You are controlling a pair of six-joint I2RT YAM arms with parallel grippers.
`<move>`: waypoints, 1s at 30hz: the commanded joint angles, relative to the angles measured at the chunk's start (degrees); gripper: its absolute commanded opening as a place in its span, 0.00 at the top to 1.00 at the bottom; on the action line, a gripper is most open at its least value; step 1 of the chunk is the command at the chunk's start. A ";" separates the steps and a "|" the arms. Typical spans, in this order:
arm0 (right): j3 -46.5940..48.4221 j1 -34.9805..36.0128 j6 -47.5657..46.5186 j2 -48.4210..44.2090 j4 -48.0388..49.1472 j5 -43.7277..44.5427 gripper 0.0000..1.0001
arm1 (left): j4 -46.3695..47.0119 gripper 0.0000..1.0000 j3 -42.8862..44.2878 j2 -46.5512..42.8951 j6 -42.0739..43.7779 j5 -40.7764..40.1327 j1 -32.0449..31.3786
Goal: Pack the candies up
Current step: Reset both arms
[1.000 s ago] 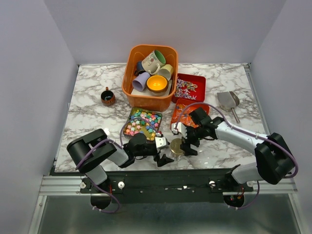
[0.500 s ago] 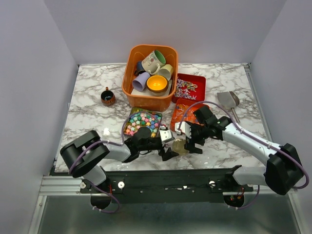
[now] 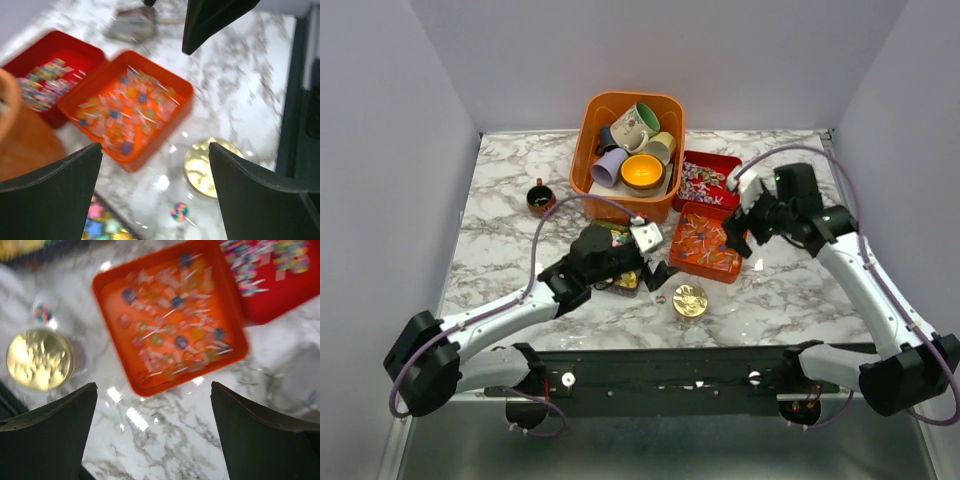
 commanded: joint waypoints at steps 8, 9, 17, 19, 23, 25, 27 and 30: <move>15.13 -8.02 21.67 -1.97 -13.68 6.14 0.00 | -34.51 0.01 11.67 -12.76 -7.11 -15.26 15.93; 15.13 -9.51 22.82 -3.89 -14.30 5.86 0.00 | -36.44 0.01 11.75 -15.12 -7.20 -16.32 18.55; 13.89 -11.11 32.74 -10.68 -17.64 15.95 0.00 | -41.46 0.01 15.44 -20.33 -4.30 -21.61 32.37; 14.60 -11.11 32.67 -11.56 -18.70 16.75 0.00 | -42.69 0.01 16.15 -19.98 -3.95 -20.65 35.26; 15.92 -11.20 32.85 -14.80 -20.55 19.38 0.00 | -43.05 0.01 17.38 -18.84 -4.38 -17.39 43.07; 15.75 -11.20 32.32 -16.21 -20.11 21.66 0.00 | -43.22 0.01 17.82 -17.44 -5.78 -17.21 45.20; 14.35 -11.28 32.06 -18.32 -19.41 26.06 0.00 | -42.96 0.01 18.00 -16.12 -6.75 -15.98 47.48; 13.02 -11.37 30.49 -20.95 -18.97 30.19 0.00 | -42.26 0.01 17.82 -14.71 -9.92 -16.77 48.90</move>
